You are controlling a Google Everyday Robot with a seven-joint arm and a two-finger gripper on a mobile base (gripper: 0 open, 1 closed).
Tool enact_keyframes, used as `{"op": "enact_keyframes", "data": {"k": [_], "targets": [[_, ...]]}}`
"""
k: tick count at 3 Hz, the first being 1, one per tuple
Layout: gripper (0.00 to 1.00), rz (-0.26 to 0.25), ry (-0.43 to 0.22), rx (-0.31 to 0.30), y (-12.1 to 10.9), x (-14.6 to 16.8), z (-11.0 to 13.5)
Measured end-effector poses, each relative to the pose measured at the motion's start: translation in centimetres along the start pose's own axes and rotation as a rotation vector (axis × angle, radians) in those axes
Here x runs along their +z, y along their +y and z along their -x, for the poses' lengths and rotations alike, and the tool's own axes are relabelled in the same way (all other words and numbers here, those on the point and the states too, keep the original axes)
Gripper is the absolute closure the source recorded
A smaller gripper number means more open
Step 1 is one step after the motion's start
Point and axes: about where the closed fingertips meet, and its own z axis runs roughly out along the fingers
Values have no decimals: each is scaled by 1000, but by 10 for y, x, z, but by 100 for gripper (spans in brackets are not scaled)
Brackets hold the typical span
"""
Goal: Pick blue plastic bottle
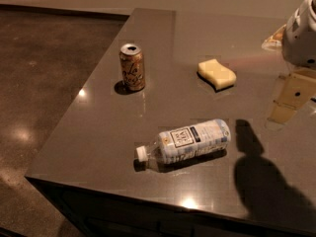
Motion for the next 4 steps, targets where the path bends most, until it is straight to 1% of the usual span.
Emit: {"op": "enact_keyframes", "data": {"k": [1,2,4], "targets": [[0,0,0,0,0,0,0],[0,14,-5,-34,4,7,9],[0,97,-25,-153,26,36,37]]}}
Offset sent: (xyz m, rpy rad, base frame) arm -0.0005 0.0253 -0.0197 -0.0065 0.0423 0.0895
